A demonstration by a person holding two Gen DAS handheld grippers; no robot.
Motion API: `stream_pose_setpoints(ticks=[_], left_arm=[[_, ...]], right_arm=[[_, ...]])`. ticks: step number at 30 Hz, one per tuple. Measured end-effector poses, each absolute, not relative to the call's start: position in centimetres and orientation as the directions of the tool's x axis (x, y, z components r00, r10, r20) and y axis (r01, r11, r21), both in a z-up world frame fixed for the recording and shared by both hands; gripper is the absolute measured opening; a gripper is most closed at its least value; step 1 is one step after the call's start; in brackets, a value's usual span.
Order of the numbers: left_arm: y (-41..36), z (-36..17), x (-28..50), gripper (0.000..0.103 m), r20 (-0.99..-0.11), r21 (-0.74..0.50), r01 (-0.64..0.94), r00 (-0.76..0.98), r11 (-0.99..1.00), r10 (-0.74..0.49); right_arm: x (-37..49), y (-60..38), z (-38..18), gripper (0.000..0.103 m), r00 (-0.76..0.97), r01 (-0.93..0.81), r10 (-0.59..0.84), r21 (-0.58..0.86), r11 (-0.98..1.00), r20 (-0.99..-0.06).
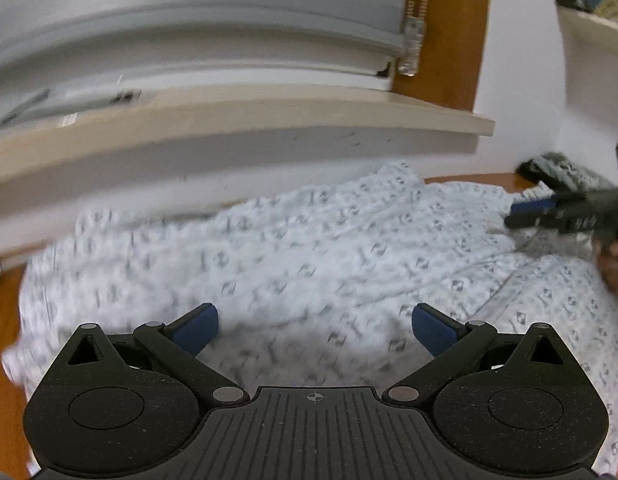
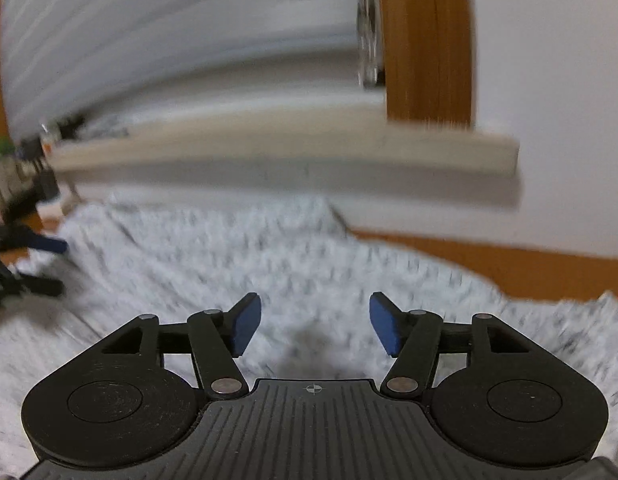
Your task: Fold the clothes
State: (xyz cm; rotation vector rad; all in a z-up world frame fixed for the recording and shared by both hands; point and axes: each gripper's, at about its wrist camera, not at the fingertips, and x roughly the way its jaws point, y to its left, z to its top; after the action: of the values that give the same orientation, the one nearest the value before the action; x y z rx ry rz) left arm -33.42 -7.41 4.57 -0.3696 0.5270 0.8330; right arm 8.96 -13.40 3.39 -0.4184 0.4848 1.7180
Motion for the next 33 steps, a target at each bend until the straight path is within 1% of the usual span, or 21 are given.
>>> stream_pose_setpoints(ticks=[2, 5, 7, 10, 17, 22, 25, 28, 33], left_arm=[[-7.4, 4.5, -33.2, 0.103, -0.582, -0.104, -0.775, 0.556, 0.624, 0.593], [-7.4, 4.3, -32.8, 0.103, -0.594, -0.091, -0.773, 0.548, 0.628, 0.589], [-7.7, 4.1, -32.5, 0.103, -0.605, -0.075, -0.774, 0.536, 0.628, 0.589], [-8.2, 3.9, -32.7, 0.103, -0.615, -0.09, -0.777, 0.536, 0.623, 0.579], [-9.2, 3.9, -32.9, 0.103, -0.622, -0.092, -0.783, 0.528, 0.615, 0.579], [-9.3, 4.0, -33.0, 0.103, -0.621, -0.089, -0.791, 0.519, 0.605, 0.588], [-9.1, 4.3, -33.6, 0.103, -0.599, -0.108, -0.799, 0.527, 0.591, 0.603], [-9.0, 5.2, -35.1, 0.103, -0.579, -0.105, -0.807, 0.524, 0.58, 0.624], [-8.0, 7.1, -39.8, 0.103, -0.554, -0.054, -0.858, 0.451, 0.511, 0.699]], right_arm=[[9.1, -13.0, 2.3, 0.062, -0.209, -0.978, 0.805, 0.109, -0.178, -0.556], [9.5, -13.2, 1.9, 0.069, -0.236, -0.972, 0.792, 0.145, -0.186, -0.564], [9.5, -13.4, 1.9, 0.069, -0.221, -0.975, 0.795, 0.132, -0.177, -0.565], [9.0, -13.7, 1.7, 0.069, -0.197, -0.98, 0.799, 0.099, -0.171, -0.568], [10.0, -14.7, 1.7, 0.07, -0.232, -0.973, 0.794, 0.149, -0.178, -0.561], [9.9, -14.0, 1.7, 0.07, -0.221, -0.975, 0.791, 0.135, -0.175, -0.57], [9.3, -13.7, 1.7, 0.07, -0.2, -0.979, 0.79, 0.093, -0.18, -0.579], [6.9, -13.7, 2.3, 0.07, -0.144, -0.978, 0.804, -0.042, -0.204, -0.577], [0.0, -12.3, 4.3, 0.07, -0.258, -0.925, 0.781, -0.087, -0.37, -0.568]])
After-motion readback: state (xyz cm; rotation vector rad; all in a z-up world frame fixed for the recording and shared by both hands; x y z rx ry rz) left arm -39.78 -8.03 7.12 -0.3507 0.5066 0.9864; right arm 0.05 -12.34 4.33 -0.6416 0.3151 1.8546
